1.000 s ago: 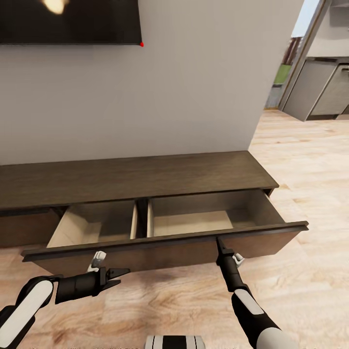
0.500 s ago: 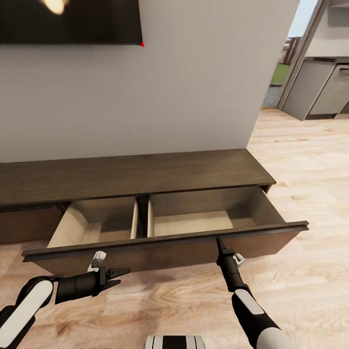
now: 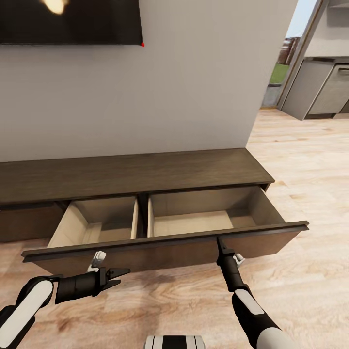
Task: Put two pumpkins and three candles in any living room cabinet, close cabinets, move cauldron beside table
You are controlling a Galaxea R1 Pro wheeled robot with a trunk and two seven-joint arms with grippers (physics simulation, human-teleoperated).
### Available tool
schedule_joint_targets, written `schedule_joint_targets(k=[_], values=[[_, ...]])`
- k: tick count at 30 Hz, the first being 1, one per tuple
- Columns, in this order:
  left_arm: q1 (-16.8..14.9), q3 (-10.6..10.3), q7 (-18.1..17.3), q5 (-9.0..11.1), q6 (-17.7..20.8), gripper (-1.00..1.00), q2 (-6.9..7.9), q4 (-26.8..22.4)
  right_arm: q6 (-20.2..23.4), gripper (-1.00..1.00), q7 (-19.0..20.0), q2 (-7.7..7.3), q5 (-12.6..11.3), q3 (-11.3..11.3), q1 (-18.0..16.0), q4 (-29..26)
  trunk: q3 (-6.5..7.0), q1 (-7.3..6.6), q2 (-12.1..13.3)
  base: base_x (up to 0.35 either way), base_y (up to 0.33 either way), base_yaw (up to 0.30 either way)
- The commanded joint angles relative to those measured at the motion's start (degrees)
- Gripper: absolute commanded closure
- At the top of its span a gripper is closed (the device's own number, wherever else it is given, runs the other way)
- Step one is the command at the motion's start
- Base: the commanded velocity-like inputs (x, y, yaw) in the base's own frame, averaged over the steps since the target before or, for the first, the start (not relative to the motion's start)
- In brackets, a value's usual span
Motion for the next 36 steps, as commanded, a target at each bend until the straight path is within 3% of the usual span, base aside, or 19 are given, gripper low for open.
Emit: schedule_joint_targets(k=[1,4,5,36], values=[[-0.1,-0.1,-0.4,-0.4,0.1,-1.0,0.03,0.0,0.4,1.0,0.1,0.07,0.5,3.4,0.0,0.5,-0.05,0.0,0.0,-0.008,0.0,0.0],[-0.1,-0.1,-0.4,-0.4,0.0,-1.0,0.03,0.1,0.4,1.0,0.0,0.07,0.5,3.3,0.0,0.5,-0.05,0.0,0.0,-0.003,0.0,0.0],[-0.1,-0.1,-0.5,-0.4,0.1,-1.0,0.03,0.1,0.4,-1.0,0.0,0.07,0.5,3.3,0.0,0.5,-0.05,0.0,0.0,-0.001,0.0,0.0],[-0.1,-0.1,-0.5,-0.4,0.0,-1.0,-0.02,0.1,0.8,-1.0,-0.1,0.06,0.4,3.4,0.0,0.5,-0.05,0.0,0.0,-0.081,0.0,0.0]])
